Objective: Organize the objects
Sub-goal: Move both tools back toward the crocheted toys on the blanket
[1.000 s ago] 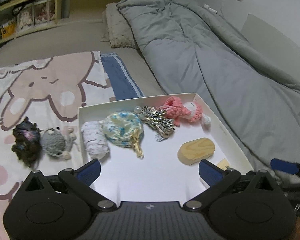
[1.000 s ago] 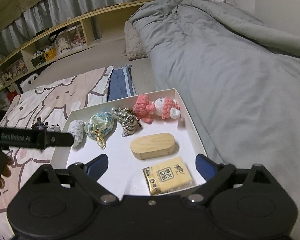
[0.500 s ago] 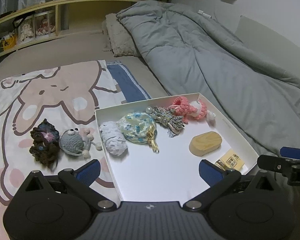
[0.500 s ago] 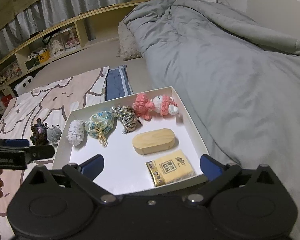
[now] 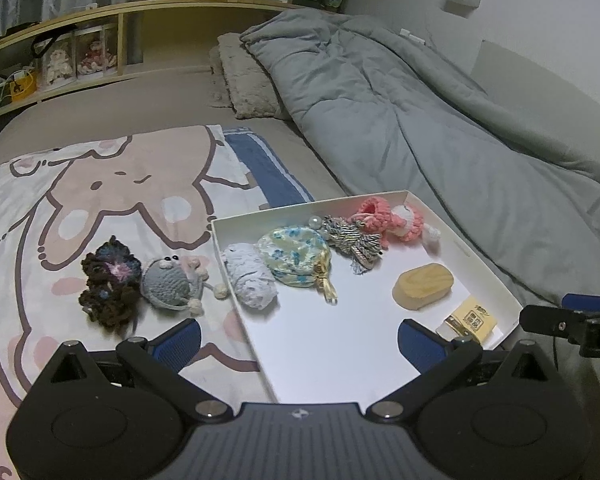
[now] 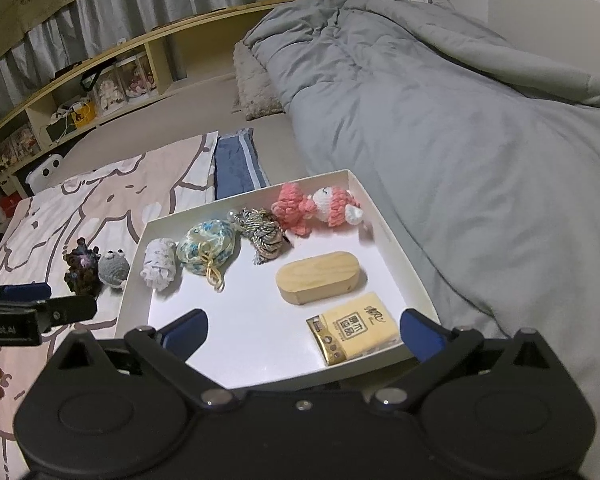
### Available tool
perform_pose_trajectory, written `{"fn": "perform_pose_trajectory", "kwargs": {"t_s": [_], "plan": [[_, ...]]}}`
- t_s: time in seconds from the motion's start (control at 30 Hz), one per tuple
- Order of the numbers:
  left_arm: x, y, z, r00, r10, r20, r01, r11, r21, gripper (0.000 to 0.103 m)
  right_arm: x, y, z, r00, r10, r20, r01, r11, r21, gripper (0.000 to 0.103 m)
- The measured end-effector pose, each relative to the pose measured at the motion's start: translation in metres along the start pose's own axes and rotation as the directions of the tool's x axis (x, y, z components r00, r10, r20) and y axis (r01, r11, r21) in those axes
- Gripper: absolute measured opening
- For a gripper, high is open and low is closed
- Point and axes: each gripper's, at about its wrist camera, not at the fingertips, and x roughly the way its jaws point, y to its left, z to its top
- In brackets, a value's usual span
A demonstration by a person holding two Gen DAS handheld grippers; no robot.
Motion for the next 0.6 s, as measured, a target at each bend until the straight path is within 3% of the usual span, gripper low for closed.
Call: {"fn": "perform_pose_trajectory", "kwargs": {"t_s": [0.6], "plan": [[-0.017,0.081,0.005,0.992,0.117,0.039,-0.115,0.992,-0.053,0.103,0.026,0.054,0.014,0.994,-0.025,0.109,0.024,1.0,0.005,0.103]]}}
